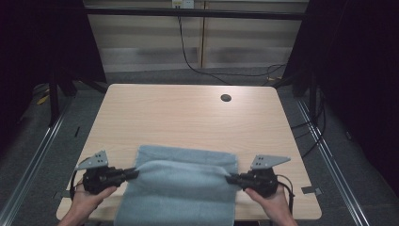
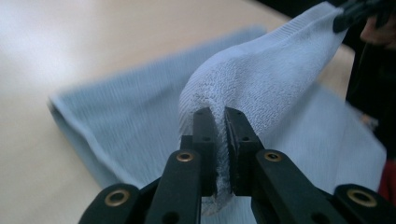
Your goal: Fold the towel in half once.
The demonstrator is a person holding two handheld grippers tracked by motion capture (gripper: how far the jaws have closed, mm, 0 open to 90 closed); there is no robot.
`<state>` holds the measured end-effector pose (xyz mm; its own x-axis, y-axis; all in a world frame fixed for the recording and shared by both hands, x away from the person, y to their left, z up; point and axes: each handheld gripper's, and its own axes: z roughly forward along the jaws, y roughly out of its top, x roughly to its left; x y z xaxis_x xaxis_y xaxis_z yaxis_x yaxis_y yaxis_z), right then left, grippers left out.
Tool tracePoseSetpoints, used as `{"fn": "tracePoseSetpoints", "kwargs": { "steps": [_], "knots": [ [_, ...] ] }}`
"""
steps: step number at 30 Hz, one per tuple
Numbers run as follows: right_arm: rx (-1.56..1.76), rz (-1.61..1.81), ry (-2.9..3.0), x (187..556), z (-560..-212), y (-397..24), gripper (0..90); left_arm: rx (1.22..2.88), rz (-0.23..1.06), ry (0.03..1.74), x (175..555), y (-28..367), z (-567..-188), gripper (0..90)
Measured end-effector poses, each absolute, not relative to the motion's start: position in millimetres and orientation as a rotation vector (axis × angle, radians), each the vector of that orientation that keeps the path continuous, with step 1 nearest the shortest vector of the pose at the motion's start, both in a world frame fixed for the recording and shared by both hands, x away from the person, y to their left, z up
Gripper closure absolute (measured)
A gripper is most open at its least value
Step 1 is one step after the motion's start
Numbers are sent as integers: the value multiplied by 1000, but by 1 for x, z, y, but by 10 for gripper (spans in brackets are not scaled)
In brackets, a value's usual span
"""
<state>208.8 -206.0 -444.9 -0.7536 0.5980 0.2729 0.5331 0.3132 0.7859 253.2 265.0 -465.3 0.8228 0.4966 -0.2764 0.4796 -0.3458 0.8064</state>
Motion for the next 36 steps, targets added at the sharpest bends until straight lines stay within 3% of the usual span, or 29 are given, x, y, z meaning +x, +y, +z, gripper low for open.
{"fn": "tracePoseSetpoints", "kwargs": {
  "steps": [6,13,15,26,36],
  "knots": [
    [1141,1303,2643,193,-485,-196,864,2115,-46,743,246,261,-498,835],
    [1130,1183,2615,205,-493,-189,868,2116,-6,741,265,253,-503,841],
    [1137,1169,2582,218,-494,-189,869,2127,55,752,276,247,-503,842],
    [1248,1060,2432,313,-495,-207,870,2091,132,837,354,216,-506,843],
    [1301,1057,2347,381,-500,-215,870,2053,134,879,404,206,-510,844]
  ]
}}
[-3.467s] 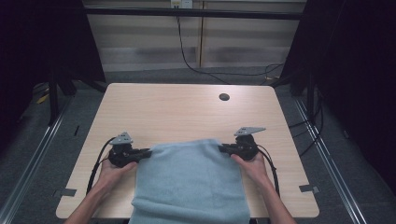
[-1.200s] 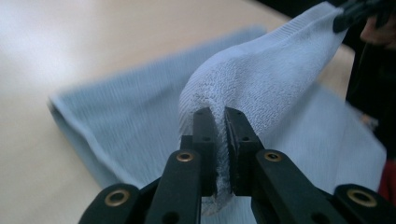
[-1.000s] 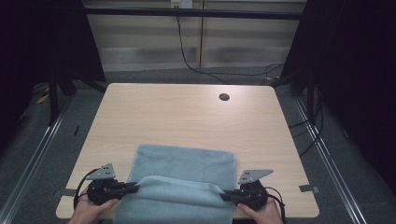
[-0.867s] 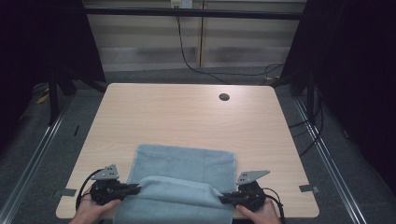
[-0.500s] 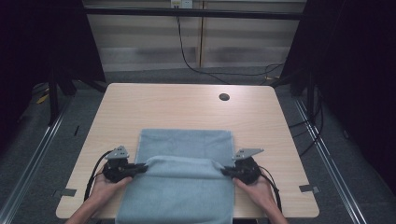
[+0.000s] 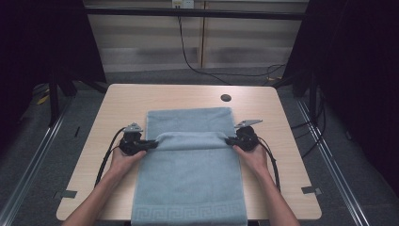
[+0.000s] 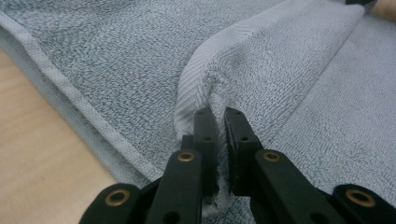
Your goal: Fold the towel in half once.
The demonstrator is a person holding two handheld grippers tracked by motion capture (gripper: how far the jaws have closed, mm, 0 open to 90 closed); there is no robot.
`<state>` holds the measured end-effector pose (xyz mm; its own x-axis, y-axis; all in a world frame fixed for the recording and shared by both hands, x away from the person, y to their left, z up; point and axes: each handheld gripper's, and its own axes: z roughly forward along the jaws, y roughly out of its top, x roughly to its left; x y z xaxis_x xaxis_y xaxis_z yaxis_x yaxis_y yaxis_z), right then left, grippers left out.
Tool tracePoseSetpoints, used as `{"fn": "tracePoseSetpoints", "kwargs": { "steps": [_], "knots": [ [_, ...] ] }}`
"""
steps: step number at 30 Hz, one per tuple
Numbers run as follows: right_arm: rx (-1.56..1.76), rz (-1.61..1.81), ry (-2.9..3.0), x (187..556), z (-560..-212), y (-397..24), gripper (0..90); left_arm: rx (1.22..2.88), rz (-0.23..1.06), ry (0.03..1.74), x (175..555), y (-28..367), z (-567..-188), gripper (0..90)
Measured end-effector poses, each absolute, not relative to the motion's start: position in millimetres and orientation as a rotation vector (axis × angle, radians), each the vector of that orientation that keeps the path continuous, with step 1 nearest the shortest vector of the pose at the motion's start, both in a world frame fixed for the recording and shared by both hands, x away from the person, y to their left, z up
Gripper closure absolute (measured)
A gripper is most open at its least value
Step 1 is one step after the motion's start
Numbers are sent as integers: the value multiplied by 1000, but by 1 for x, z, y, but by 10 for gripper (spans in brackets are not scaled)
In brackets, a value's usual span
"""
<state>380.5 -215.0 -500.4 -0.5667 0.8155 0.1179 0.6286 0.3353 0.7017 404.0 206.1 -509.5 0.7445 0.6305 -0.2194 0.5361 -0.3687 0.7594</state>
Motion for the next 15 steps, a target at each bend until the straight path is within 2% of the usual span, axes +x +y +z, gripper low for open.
{"fn": "tracePoseSetpoints", "kwargs": {
  "steps": [5,9,15],
  "knots": [
    [1363,1056,2303,399,-501,-214,869,1990,114,958,421,206,-512,844],
    [1409,1110,2244,404,-505,-216,870,2018,148,957,430,202,-511,845],
    [1441,1118,2225,412,-501,-216,868,1961,141,1007,438,203,-509,844]
  ]
}}
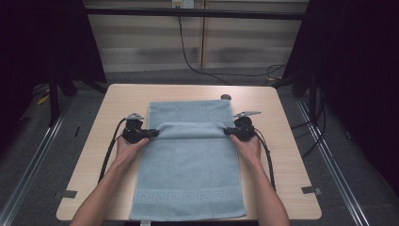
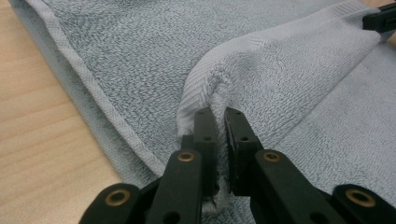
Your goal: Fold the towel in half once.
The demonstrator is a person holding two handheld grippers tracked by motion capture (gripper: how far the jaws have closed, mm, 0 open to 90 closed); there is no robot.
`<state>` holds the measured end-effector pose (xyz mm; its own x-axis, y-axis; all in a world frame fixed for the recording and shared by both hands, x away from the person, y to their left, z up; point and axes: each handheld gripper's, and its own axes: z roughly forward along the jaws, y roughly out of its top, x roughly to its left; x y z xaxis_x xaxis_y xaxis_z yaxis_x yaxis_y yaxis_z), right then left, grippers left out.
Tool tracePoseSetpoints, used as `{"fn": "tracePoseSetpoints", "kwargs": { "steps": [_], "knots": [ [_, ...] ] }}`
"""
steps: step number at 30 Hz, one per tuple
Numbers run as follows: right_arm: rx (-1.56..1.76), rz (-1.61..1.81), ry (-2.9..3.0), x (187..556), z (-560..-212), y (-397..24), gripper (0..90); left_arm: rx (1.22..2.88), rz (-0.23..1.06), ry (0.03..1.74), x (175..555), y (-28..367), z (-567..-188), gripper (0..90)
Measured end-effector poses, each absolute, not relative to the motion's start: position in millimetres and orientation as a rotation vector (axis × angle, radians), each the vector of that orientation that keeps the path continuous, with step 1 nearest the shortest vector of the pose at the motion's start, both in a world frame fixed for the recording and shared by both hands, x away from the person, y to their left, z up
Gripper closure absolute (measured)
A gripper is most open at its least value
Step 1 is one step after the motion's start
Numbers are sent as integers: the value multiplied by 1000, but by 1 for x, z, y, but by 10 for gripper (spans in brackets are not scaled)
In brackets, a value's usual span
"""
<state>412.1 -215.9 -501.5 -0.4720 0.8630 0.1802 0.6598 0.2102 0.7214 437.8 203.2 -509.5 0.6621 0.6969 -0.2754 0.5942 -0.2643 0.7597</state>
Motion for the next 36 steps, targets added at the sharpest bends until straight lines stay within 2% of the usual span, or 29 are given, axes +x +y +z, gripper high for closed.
{"fn": "tracePoseSetpoints", "kwargs": {
  "steps": [3,6,11,15,20,24,28,36],
  "knots": [
    [1411,1208,2190,409,-490,-225,868,1973,149,956,433,205,-498,844],
    [1362,1249,2172,403,-472,-227,868,1912,164,929,429,211,-479,845],
    [1254,1360,2109,389,-429,-228,867,1845,203,859,413,221,-441,845],
    [1146,1432,2087,366,-396,-227,868,1810,220,800,393,231,-415,844],
    [1040,1463,2094,333,-372,-226,867,1795,279,701,360,242,-387,844],
    [969,1488,2107,307,-359,-225,867,1757,223,659,331,251,-386,844],
    [929,1472,2162,281,-368,-223,867,1829,205,656,306,253,-404,842],
    [1055,1372,2351,249,-445,-221,857,1933,118,667,272,249,-458,824]
  ]
}}
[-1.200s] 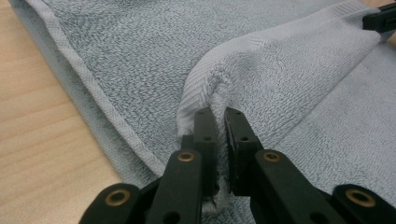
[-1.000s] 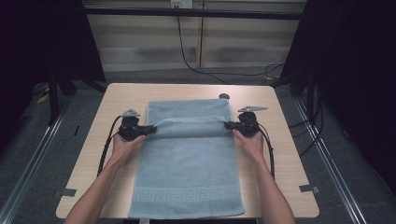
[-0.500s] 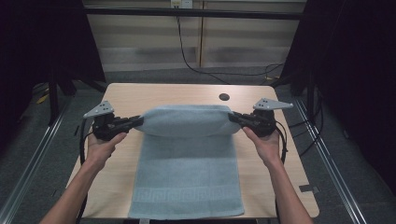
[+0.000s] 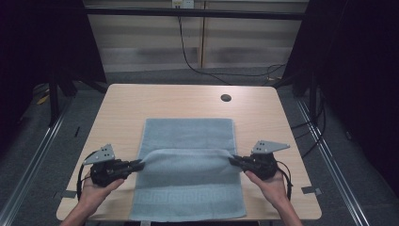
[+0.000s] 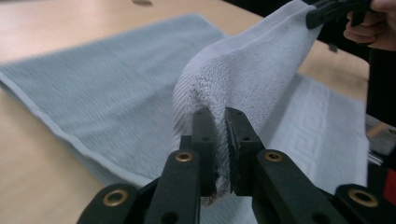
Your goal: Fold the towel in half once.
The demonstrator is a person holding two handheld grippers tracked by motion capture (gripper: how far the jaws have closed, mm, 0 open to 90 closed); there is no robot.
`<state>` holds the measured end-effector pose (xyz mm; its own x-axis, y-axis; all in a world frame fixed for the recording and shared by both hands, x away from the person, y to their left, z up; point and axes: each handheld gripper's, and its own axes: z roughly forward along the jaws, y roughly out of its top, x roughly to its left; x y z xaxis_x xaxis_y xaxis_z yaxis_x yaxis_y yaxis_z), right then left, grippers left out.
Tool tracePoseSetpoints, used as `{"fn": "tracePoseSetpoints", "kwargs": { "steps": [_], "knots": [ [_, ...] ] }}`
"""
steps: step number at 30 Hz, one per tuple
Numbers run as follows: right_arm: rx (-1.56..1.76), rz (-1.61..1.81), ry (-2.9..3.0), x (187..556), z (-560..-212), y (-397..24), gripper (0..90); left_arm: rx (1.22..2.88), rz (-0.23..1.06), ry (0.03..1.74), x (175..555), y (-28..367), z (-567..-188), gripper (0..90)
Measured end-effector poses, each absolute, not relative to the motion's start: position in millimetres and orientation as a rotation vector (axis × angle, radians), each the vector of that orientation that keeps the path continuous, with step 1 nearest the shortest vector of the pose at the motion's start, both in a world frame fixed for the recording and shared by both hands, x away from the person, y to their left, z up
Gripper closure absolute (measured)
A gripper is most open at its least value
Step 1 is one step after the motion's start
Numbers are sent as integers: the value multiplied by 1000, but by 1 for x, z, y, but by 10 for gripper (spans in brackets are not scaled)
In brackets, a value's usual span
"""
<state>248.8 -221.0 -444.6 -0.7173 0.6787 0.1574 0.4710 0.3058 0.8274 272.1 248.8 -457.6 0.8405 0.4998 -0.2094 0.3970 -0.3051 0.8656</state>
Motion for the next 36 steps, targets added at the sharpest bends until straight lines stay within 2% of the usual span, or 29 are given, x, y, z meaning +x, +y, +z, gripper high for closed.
{"fn": "tracePoseSetpoints", "kwargs": {
  "steps": [7,14,19,23,29,36],
  "knots": [
    [1055,1376,2425,220,-472,-218,801,2005,53,699,260,252,-485,768],
    [1047,1327,2482,196,-482,-218,745,2043,54,652,244,247,-488,726],
    [1048,1332,2509,176,-484,-222,693,2046,22,630,227,248,-486,662],
    [1076,1396,2425,167,-475,-227,656,1966,54,650,225,253,-474,557],
    [1108,1376,2409,198,-477,-227,632,2006,102,720,263,248,-478,524],
    [1122,1353,2387,254,-473,-221,588,2041,99,808,314,235,-484,498]
  ]
}}
